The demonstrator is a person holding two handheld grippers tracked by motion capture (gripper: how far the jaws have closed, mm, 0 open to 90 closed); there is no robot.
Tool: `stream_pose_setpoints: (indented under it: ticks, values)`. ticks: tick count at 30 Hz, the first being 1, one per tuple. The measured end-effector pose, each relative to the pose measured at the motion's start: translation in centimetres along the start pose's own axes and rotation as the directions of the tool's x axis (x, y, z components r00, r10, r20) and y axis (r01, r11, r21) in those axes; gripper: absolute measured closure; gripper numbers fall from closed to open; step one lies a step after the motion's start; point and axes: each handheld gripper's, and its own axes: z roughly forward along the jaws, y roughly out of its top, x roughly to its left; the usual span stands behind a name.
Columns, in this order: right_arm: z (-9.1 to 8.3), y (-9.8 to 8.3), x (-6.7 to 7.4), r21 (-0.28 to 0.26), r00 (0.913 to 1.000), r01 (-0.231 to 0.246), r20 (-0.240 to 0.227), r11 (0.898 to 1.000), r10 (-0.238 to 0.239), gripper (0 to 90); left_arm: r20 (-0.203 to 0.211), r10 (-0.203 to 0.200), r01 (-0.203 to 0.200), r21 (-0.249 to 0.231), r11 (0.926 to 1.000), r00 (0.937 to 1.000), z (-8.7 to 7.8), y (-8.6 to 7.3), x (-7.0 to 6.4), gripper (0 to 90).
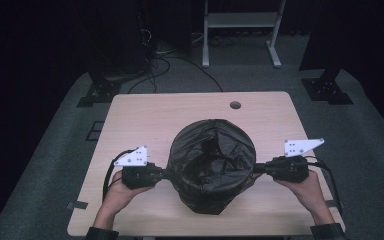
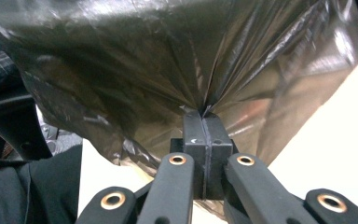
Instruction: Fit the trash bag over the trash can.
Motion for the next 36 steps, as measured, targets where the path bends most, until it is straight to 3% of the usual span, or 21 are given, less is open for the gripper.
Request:
stream_pose_setpoints:
  ticks: [8, 15, 16, 18, 20, 21, 22, 26, 31, 33, 36]
  values:
    - [1.3, -3.3, -1.2, 0.080, 0.9980, -0.059, 0.028, 0.995, 0.057, 90.0, -0.004, -0.033, 0.034, 0.029, 0.9990, 0.9994, 1.0, -2.1, 0.6, 88.4]
    - [2.3, -4.6, -1.9, 0.137, 0.9966, -0.072, 0.049, 0.988, 0.066, 90.0, -0.012, -0.043, 0.044, 0.074, 0.9963, 0.9990, 1.8, -3.6, 0.9, 86.2]
    - [2.3, -4.6, -1.9, 0.132, 0.9968, -0.065, 0.054, 0.989, 0.058, 86.6, -0.023, -0.039, 0.041, 0.073, 0.9965, 0.9990, 1.6, -3.6, 0.9, 82.2]
    - [1.9, -4.4, -1.8, 0.098, 0.9966, -0.061, 0.061, 0.993, 0.056, 65.7, -0.036, -0.045, 0.046, 0.048, 0.9978, 0.9984, 1.1, -3.5, 0.9, 72.4]
    - [1.4, -4.1, -1.9, 0.059, 0.9963, -0.070, 0.055, 0.996, 0.067, 51.3, -0.048, -0.051, 0.052, 0.016, 0.9985, 0.9975, 0.3, -3.3, 0.9, 61.2]
    - [1.4, -4.1, -1.9, 0.059, 0.9963, -0.070, 0.055, 0.996, 0.067, 51.3, -0.048, -0.051, 0.052, 0.016, 0.9985, 0.9975, 0.3, -3.3, 0.9, 56.8]
    - [0.8, -3.7, -1.9, 0.018, 0.9968, -0.067, 0.046, 0.998, 0.066, 38.3, -0.048, -0.051, 0.050, -0.022, 0.9985, 0.9976, -0.6, -2.9, 0.9, 50.9]
    - [-0.1, -2.9, -1.9, -0.041, 0.9968, -0.071, 0.035, 0.997, 0.072, 21.1, -0.062, -0.050, 0.046, -0.073, 0.9963, 0.9968, -2.1, -1.8, 0.6, 32.3]
    - [-0.6, -1.9, -1.9, -0.083, 0.9987, -0.039, 0.030, 0.996, 0.042, 10.4, -0.082, -0.050, 0.043, -0.090, 0.9950, 0.9954, -3.0, -0.6, 0.3, 16.3]
    - [-0.5, -1.0, -1.6, -0.115, 0.9998, 0.005, 0.020, 0.993, -0.003, 3.8, -0.103, -0.050, 0.039, -0.106, 0.9936, 0.9934, -3.5, 0.4, 0.2, 8.8]
    - [-0.1, -0.1, -1.3, -0.115, 0.9993, 0.036, 0.008, 0.993, -0.035, 0.0, -0.112, -0.057, 0.043, -0.131, 0.9905, 0.9921, -3.8, 1.5, 0.1, 2.2]
